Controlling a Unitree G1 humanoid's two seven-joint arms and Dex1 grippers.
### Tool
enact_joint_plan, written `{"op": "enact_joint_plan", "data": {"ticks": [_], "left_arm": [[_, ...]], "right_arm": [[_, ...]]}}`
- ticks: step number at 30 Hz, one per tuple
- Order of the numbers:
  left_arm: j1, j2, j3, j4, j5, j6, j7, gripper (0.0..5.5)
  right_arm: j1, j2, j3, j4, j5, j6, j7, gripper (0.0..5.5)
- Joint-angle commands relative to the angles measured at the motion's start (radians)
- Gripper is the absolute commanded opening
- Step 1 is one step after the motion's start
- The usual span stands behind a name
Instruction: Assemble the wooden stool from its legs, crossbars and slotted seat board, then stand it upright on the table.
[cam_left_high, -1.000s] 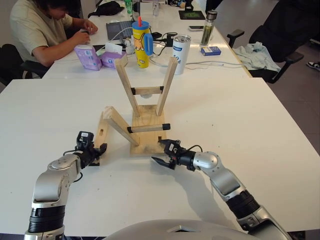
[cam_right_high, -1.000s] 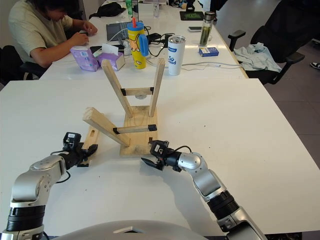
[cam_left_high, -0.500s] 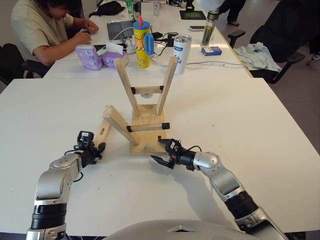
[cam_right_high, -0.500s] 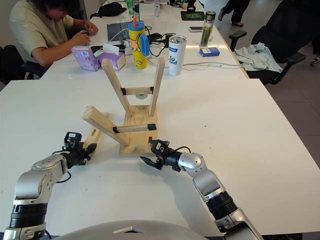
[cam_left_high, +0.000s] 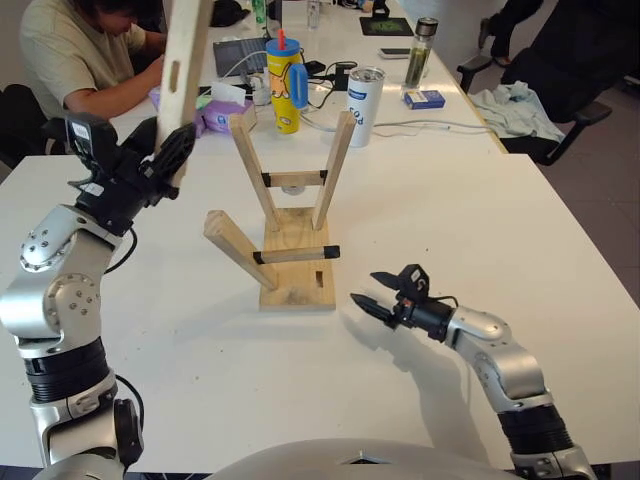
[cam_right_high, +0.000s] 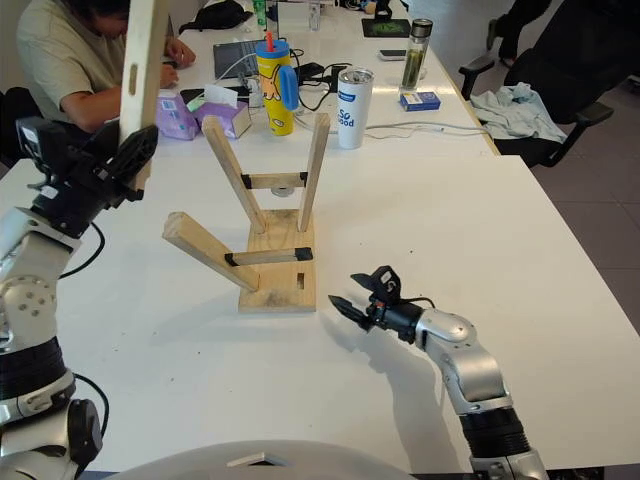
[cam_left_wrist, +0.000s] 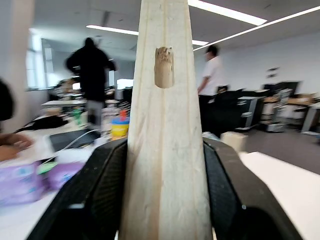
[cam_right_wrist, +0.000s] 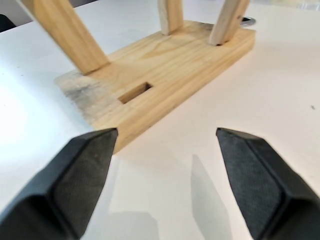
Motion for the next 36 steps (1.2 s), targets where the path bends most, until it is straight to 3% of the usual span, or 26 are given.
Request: {"op": "enact_joint_plan", "data": {"ticks": [1, 5, 9, 15, 21, 26, 36], "left_arm": [[-0.117, 0.053, 0.017, -0.143, -0.411, 0.166, 0.069, 2.06], [-0.197, 0.058, -0.050, -0.197, -0.704, 0.189, 0.202, 2.06], [-0.202, -0.006, -0.194, -0.263, -0.868, 0.155, 0.362, 2.06], [-0.004, -0.085, -0.445, -0.304, -0.644, 0.145, 0.347, 2.06], [0.116, -0.096, -0.522, -0.237, -0.473, 0.113, 0.181, 2.06], [0.147, -0.077, -0.554, -0.189, -0.408, 0.124, 0.065, 2.06], [0.175, -0.083, -0.558, -0.167, -0.353, 0.137, -0.019, 2.06]], "right_arm": [[-0.061, -0.031, -0.077, 0.046, 0.059, 0.034, 0.024, 3.66], [-0.110, -0.046, -0.149, 0.054, 0.132, 0.079, 0.033, 3.66], [-0.175, -0.076, -0.253, 0.027, 0.305, 0.215, 0.068, 3.66], [-0.223, -0.220, -0.400, -0.022, 0.684, 0.557, 0.192, 4.44], [-0.225, -0.333, -0.492, 0.005, 0.929, 0.743, 0.294, 5.37], [-0.290, -0.328, -0.519, 0.042, 1.075, 0.800, 0.260, 5.40], [-0.327, -0.313, -0.477, 0.054, 1.162, 0.840, 0.199, 5.40]]}}
